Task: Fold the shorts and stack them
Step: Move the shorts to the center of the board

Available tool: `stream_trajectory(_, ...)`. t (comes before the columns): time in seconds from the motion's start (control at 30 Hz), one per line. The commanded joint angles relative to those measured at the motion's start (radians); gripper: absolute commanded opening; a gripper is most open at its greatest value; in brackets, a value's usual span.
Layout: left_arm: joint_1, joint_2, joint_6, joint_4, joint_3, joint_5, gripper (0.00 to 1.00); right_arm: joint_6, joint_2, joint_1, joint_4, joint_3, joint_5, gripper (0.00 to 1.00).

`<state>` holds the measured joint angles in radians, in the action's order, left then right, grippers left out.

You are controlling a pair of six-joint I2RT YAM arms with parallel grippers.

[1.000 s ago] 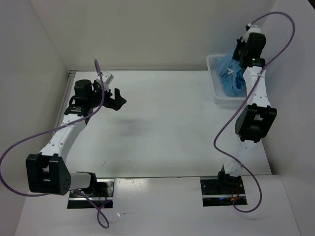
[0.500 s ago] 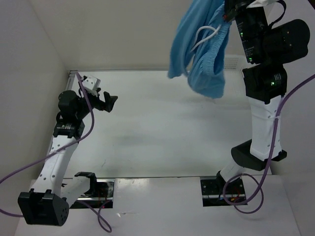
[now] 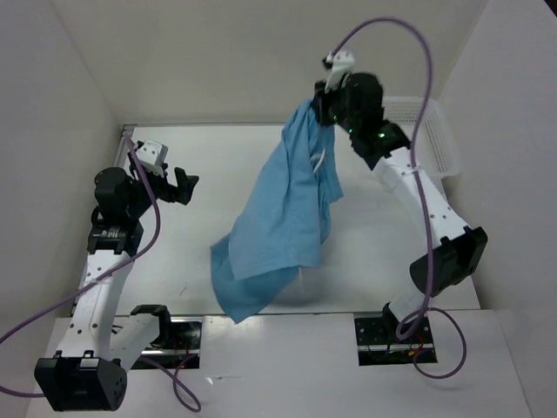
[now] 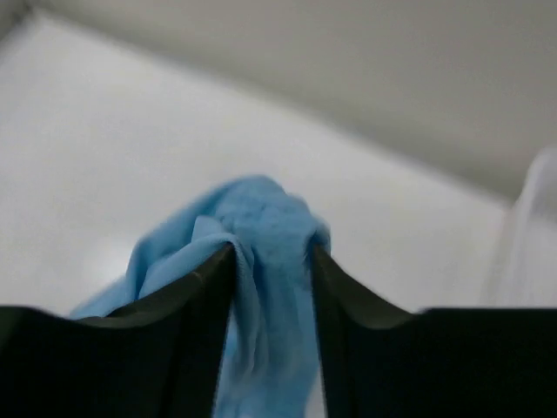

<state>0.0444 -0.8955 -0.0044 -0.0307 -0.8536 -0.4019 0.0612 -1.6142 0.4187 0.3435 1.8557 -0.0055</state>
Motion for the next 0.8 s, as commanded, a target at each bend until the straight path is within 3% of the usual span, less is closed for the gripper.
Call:
stream_trajectory(0.0,0.005,-0.016,0.004,-0.146,0.005,-0.104,1.0,-0.026,0.102,0.003,-0.017,-0.289,0.075,0.49)
stream_trajectory(0.1,-0.026,-0.016,0.004,-0.283,0.005,-0.15,1.0,0.005,0.172,0.003,-0.053,-0.505,0.064,0.73)
stream_trajectory(0.27,-0.194,-0.095,0.004,-0.321,0.002,-0.172,1.0,0.005,0.203,-0.052,-0.092,-0.613,0.055,0.74)
stream_trajectory(0.4,-0.357,-0.268,0.004,-0.25,-0.031,-0.163,1.0,-0.004,0.165,-0.061,-0.135,-0.613,0.055,0.71)
stream_trajectory(0.67,-0.679,-0.525,0.004,-0.183,0.037,0.013,1.0,-0.004,0.066,-0.08,-0.19,-0.654,0.046,0.69)
stream_trajectory(0.77,-0.692,-0.559,0.004,-0.117,0.088,0.098,1.0,-0.004,0.037,-0.089,-0.19,-0.679,0.035,0.69)
